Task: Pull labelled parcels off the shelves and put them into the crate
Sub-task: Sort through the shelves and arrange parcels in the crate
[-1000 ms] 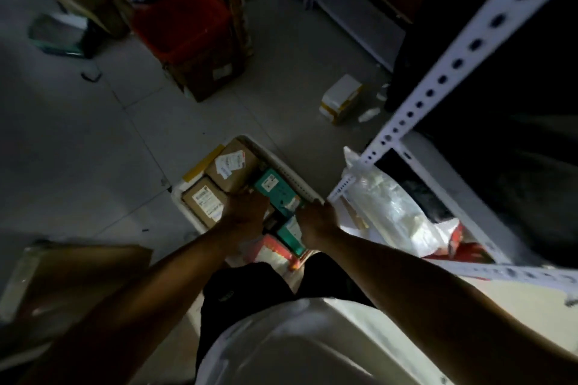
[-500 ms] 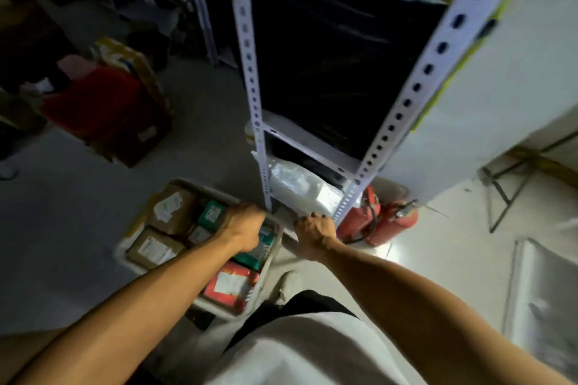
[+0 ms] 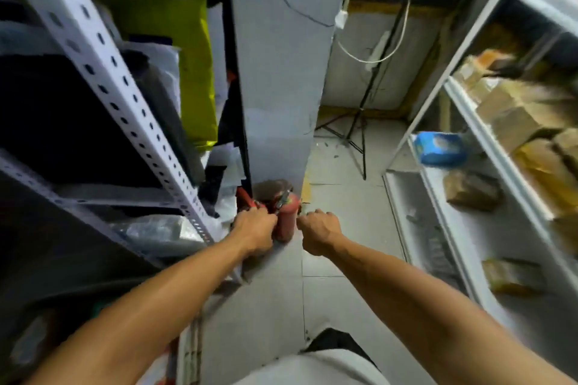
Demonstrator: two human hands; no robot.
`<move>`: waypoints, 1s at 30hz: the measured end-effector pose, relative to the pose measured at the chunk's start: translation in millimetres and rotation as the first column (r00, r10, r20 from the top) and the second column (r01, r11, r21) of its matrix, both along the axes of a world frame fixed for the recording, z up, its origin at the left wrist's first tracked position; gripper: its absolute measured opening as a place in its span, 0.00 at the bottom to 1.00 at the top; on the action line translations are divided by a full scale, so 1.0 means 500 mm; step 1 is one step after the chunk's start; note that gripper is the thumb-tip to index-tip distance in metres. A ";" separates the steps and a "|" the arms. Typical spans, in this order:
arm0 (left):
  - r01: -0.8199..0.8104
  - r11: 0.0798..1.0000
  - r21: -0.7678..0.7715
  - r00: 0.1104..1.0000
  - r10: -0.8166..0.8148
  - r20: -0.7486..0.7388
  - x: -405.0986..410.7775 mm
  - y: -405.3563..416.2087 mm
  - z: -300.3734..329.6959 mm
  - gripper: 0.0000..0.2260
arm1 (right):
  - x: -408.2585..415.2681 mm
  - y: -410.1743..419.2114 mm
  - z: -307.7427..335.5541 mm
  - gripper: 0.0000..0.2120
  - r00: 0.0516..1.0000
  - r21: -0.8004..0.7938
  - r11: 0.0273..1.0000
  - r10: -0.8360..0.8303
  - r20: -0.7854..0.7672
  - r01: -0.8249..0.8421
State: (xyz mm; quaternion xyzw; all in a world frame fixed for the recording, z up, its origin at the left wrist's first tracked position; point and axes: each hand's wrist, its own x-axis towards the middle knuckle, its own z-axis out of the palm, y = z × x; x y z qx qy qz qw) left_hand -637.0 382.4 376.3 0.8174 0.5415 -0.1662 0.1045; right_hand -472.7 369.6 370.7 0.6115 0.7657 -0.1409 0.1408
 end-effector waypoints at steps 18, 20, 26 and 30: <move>0.569 0.816 0.103 0.815 -0.576 0.061 0.748 0.346 0.098 0.17 | 0.664 0.105 0.089 0.16 0.713 0.135 0.705 -0.701 -0.016 0.696; 0.613 0.782 0.112 0.776 -0.622 0.102 0.812 0.379 0.096 0.17 | 0.703 0.126 0.087 0.14 0.666 0.143 0.656 -0.744 -0.041 0.741; 0.645 0.762 0.057 0.726 -0.634 0.265 0.986 0.553 0.059 0.16 | 0.827 0.274 0.074 0.19 0.474 0.156 0.451 -0.861 -0.182 0.879; 0.606 0.794 -0.055 0.723 -0.521 0.454 1.092 0.701 0.078 0.20 | 0.928 0.415 0.062 0.32 0.141 0.059 0.129 -0.871 -0.471 0.990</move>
